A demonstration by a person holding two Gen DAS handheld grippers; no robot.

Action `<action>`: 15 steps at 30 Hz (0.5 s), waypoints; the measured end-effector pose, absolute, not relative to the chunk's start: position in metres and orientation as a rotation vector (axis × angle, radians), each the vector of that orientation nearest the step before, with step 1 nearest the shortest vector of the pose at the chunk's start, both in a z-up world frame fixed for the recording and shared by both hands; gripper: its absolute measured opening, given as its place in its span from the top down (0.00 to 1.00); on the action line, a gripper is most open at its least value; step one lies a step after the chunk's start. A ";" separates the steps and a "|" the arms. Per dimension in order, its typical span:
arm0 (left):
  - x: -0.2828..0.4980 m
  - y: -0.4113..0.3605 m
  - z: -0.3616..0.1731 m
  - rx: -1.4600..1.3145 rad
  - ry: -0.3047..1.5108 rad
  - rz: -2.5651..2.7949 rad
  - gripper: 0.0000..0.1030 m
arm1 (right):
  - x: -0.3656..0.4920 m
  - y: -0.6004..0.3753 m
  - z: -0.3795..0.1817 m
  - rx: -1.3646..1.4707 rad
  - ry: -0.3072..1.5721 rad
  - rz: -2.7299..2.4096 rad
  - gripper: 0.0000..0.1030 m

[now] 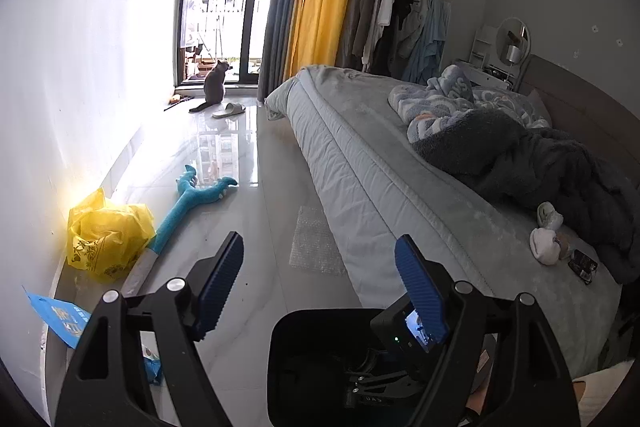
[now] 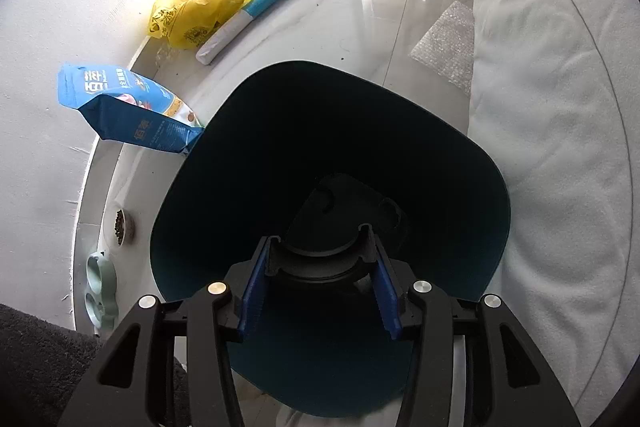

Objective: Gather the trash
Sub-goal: 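Open both tools over the bin releasing the black pieces, then move both tools back over the bed toward the sock balls and snack bag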

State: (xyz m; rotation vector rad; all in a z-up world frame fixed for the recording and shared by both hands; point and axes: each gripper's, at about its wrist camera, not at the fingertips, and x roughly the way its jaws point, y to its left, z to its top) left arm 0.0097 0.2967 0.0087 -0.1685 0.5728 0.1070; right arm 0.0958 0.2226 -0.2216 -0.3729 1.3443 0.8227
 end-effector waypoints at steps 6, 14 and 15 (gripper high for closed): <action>0.007 0.291 0.022 -0.165 0.520 0.113 0.21 | 0.092 0.222 -0.212 -0.379 1.331 0.825 0.38; 0.010 0.274 0.034 -0.164 0.471 0.100 0.16 | 0.089 0.211 -0.187 -0.348 1.285 0.858 0.28; 0.010 0.272 0.035 -0.166 0.470 0.098 0.16 | 0.089 0.209 -0.182 -0.340 1.274 0.866 0.27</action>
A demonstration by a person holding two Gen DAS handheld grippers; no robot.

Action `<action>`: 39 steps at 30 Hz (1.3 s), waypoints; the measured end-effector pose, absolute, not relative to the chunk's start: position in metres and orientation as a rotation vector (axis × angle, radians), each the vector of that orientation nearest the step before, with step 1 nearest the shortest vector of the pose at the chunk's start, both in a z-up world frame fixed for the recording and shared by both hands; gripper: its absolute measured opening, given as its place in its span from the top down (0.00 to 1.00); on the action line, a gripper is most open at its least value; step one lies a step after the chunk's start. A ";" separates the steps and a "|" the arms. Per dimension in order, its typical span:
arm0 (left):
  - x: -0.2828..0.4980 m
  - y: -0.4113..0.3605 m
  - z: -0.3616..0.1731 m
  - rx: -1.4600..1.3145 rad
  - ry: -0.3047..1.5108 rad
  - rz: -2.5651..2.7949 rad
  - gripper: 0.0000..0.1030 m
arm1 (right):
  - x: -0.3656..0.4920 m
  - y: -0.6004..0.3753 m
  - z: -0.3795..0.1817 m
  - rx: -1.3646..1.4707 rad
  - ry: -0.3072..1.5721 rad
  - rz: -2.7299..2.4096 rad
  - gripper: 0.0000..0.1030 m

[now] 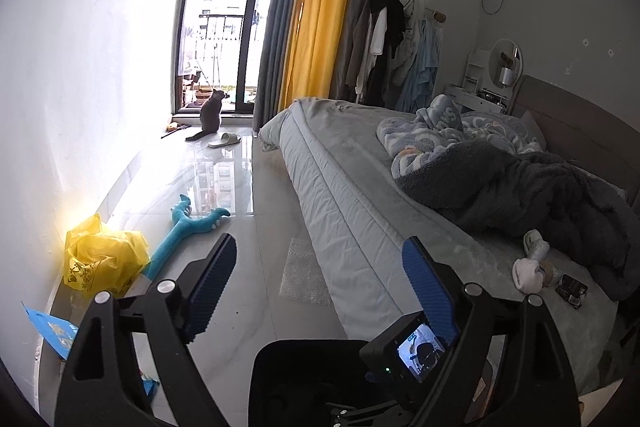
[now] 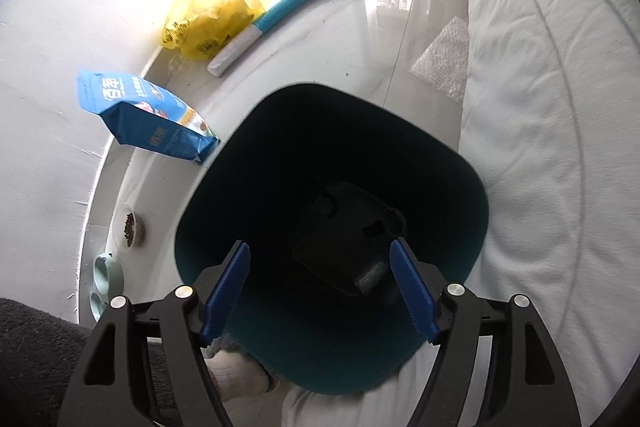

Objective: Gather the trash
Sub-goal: 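Move both tools back over the bed toward the sock balls and snack bag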

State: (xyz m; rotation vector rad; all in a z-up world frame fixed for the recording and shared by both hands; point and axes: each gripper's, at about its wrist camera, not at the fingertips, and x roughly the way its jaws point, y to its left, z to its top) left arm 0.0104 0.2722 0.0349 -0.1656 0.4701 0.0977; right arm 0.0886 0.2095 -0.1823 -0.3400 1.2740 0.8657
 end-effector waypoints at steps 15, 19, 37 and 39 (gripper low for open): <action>0.026 0.232 0.043 -0.151 0.450 0.057 0.09 | 0.095 0.165 -0.100 -0.190 1.011 0.932 0.21; 0.032 0.219 0.040 -0.128 0.455 0.050 0.09 | 0.100 0.143 -0.086 -0.170 0.937 0.907 0.21; 0.066 0.153 0.022 -0.133 0.491 -0.034 0.08 | 0.125 0.026 -0.060 -0.141 0.777 0.755 0.21; 0.070 0.144 0.019 -0.135 0.499 -0.044 0.08 | 0.129 0.013 -0.060 -0.121 0.778 0.736 0.21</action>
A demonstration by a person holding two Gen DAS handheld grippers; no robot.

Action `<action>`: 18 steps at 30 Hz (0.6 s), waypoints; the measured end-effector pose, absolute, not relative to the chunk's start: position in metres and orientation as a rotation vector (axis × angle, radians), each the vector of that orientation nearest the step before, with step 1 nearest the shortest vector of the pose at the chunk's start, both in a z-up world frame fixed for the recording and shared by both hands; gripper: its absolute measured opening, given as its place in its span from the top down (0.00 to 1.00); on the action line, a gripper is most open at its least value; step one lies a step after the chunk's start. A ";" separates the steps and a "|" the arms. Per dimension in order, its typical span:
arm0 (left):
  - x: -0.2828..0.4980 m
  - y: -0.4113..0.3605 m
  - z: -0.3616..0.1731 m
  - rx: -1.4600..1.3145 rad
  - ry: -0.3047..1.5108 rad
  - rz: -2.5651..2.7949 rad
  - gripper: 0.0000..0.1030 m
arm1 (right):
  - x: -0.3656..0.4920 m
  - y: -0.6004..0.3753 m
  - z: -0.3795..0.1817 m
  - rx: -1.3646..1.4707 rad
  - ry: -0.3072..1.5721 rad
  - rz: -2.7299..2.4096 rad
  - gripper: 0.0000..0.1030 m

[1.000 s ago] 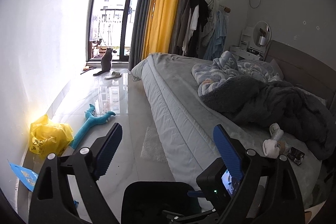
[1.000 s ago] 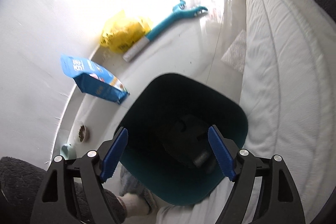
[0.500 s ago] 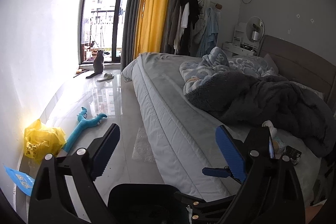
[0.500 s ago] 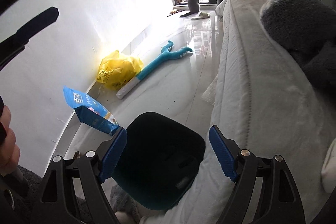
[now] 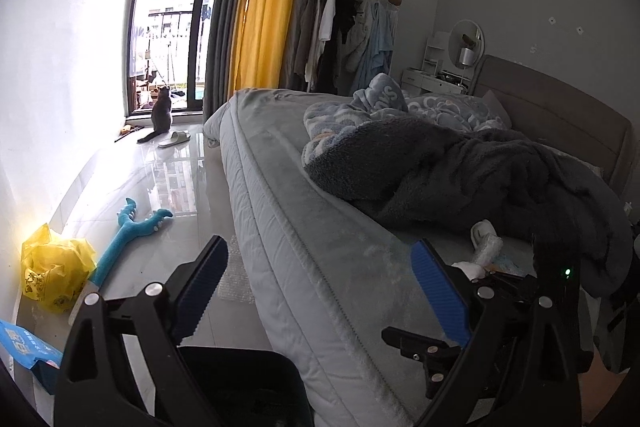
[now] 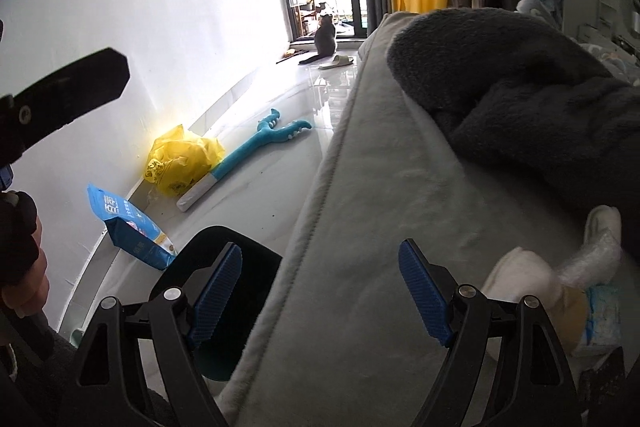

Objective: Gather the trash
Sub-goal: 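Move both tools back over the bed toward the sock balls and snack bag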

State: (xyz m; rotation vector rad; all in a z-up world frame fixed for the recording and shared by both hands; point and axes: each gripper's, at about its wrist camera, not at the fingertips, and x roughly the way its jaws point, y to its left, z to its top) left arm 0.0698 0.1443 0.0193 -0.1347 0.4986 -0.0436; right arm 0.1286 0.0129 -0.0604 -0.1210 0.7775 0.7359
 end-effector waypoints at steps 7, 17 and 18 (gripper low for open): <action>0.083 0.107 0.011 -0.118 0.527 -0.091 0.08 | 0.136 -0.037 -0.058 -0.078 0.758 0.680 0.20; 0.096 0.059 0.005 -0.097 0.548 -0.160 0.08 | 0.124 -0.083 -0.054 -0.133 0.669 0.627 0.20; 0.098 0.054 0.003 -0.095 0.553 -0.167 0.08 | 0.125 -0.088 -0.053 -0.131 0.668 0.623 0.20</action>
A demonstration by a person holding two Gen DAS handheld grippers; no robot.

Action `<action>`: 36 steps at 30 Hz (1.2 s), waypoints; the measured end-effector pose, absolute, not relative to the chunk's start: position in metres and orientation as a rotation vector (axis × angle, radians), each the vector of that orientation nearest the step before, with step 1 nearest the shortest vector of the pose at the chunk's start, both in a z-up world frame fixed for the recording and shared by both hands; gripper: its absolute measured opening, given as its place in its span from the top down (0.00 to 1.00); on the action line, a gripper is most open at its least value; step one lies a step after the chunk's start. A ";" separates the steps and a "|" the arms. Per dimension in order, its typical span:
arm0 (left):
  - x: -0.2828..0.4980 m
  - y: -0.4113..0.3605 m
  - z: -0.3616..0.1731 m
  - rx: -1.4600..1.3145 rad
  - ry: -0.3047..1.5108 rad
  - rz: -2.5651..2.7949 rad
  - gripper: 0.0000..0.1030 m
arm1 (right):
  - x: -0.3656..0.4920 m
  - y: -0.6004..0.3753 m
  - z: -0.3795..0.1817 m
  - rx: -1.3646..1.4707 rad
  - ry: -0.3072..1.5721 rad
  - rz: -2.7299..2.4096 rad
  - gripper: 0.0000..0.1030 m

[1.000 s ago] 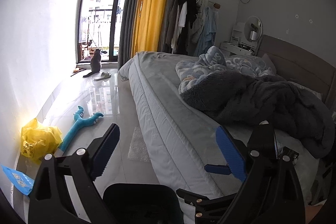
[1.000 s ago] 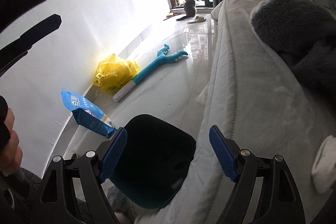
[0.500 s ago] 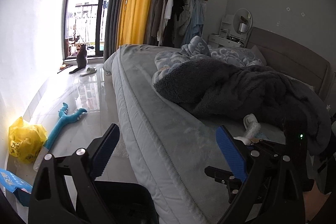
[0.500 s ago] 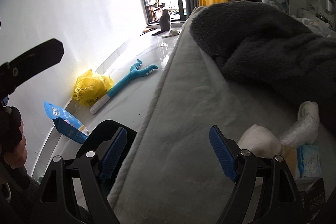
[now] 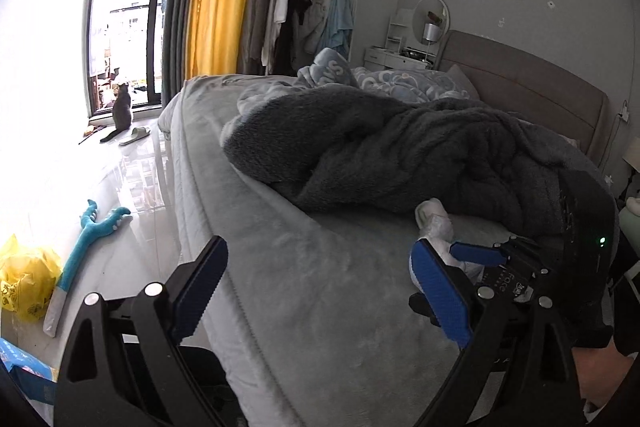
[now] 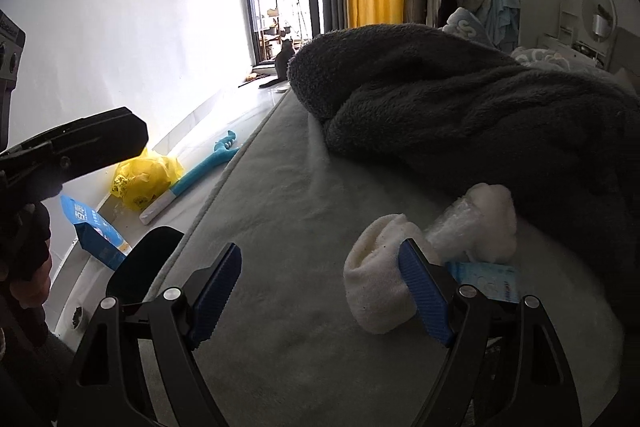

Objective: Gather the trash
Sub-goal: 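Move both tools back over the bed toward the sock balls and snack bag, then grasp a white sock ball with the left tool while the right tool grasps the black snack bag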

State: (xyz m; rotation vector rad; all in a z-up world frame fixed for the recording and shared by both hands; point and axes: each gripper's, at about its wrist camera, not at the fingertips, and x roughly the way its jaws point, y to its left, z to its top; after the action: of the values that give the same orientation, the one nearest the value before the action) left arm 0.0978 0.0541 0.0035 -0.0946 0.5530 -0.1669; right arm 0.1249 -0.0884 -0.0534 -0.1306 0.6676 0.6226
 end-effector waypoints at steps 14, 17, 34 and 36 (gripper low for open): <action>0.111 0.009 -0.014 -0.083 0.606 -0.238 0.08 | 0.136 -0.151 -0.064 -0.032 0.697 0.531 0.18; 0.115 0.000 -0.018 -0.102 0.619 -0.262 0.08 | 0.137 -0.163 -0.070 -0.031 0.717 0.516 0.18; 0.150 0.012 -0.079 -0.368 0.840 -0.212 0.10 | 0.135 -0.203 -0.105 -0.093 0.816 0.463 0.18; 0.150 0.010 -0.084 -0.377 0.850 -0.210 0.12 | 0.135 -0.209 -0.107 -0.071 0.831 0.470 0.18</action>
State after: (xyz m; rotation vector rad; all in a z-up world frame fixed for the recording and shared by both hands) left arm 0.1501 0.0099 -0.0844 -0.3767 0.8496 -0.2105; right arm 0.1355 -0.2089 -0.1074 -0.0709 0.8307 0.4702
